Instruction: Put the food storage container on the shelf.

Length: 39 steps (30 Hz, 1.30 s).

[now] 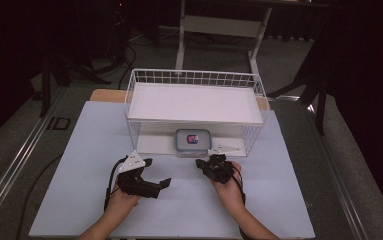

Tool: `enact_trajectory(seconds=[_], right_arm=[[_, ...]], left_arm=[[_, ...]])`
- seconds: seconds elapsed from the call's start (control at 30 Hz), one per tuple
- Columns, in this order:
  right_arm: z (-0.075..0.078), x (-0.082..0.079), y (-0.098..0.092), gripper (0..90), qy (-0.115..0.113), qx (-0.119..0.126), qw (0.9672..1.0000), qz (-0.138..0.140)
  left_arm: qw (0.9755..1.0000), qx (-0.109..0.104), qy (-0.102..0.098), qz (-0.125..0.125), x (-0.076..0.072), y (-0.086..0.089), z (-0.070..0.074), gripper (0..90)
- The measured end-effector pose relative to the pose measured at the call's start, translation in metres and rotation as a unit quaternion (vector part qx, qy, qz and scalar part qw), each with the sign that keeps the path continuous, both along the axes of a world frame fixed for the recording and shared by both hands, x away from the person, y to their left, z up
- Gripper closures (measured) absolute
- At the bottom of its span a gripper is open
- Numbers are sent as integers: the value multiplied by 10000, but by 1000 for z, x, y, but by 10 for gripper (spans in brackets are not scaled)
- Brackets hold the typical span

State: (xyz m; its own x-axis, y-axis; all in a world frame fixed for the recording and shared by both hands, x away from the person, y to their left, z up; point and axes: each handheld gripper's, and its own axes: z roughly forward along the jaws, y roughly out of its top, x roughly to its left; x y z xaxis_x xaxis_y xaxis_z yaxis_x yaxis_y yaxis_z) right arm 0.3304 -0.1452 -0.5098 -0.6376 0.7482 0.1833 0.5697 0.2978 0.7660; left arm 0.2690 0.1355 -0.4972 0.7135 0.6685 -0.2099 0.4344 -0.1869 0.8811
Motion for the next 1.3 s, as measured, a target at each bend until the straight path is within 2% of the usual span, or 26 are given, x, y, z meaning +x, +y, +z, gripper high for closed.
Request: enact_trajectory(seconds=[0.03,0.1,0.2,0.33,0.4,0.47,0.53,0.83,0.93,1.03,1.3], right_arm=[[0,1,1,900,-10,7,10000,1],[0,4,4,900,-74,-43,10000,-2],[0,9,8,900,-109,-82,9999,-39],[0,17,11,900,-138,-134,9998,-99],[0,20,13,900,-184,-187,9996,-120],[-1,23,14,900,-256,-237,9993,-122],[-1,25,16,900,-262,-262,9992,-131],[-8,36,27,900,-266,-298,9990,-194],[-9,37,30,900,-364,-380,9982,-289],[-10,41,33,900,-399,-304,9983,-284],[-9,51,43,900,-447,-294,9980,-344]], left_arm=[[9999,-114,-39,-59,0,2,0,13],[9997,-207,-142,1,0,5,1,13],[9993,-139,-319,160,-1,7,1,13],[9991,-49,-332,246,-1,7,-1,14],[9992,-50,-336,197,-1,6,-2,14],[9995,-154,-271,65,0,5,-3,14],[9994,-223,-278,40,-1,5,-3,14],[9994,-138,-323,1,-2,4,-3,14],[9993,-142,-334,13,-2,5,-3,14],[9992,-144,-361,26,-3,5,-2,14],[9990,-115,-433,31,-4,6,-1,14]])
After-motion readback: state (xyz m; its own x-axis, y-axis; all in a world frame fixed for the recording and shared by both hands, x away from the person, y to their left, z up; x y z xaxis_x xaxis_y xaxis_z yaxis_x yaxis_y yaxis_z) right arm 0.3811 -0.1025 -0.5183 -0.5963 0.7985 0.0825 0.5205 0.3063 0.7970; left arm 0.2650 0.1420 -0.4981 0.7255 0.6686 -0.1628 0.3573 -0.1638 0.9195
